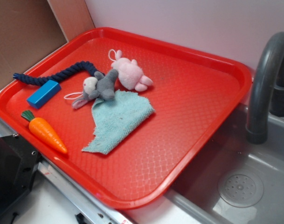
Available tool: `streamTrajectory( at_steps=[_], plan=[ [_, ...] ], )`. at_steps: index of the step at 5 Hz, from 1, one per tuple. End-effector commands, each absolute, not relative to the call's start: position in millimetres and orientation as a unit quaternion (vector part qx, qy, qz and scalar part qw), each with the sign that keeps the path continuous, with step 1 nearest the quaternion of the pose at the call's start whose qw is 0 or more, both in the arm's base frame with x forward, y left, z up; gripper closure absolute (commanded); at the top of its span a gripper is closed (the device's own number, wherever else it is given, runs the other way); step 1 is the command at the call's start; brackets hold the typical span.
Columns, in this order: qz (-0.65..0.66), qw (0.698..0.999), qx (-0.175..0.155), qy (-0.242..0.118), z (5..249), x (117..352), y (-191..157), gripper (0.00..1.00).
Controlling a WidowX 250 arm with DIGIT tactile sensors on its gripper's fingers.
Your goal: Grab the blue block.
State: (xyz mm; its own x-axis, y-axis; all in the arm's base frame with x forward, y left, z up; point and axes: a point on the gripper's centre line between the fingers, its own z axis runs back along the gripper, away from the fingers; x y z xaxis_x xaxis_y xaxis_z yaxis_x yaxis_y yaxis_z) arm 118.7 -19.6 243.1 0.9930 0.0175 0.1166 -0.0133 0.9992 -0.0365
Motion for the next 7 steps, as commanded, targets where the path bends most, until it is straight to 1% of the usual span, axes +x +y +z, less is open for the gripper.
streamTrajectory(
  at_steps=[1, 2, 3, 4, 5, 6, 7],
  plan=[
    [0.008, 0.998, -0.018, -0.059, 243.1, 118.7, -19.6, 0.00],
    [0.045, 0.992, -0.022, -0.115, 230.8, 124.8, -0.5, 0.00],
    [0.058, 0.986, -0.007, -0.157, 215.7, 130.9, 10.4, 0.00],
    [0.071, 0.984, 0.014, -0.165, 191.5, 130.9, 27.3, 0.00],
    [0.087, 0.986, 0.015, -0.142, 166.3, 128.1, 42.3, 0.00],
    [0.108, 0.985, 0.026, -0.129, 141.8, 129.3, 56.5, 0.00],
    [0.130, 0.984, 0.039, -0.113, 109.8, 135.4, 72.1, 0.00]
  ],
)
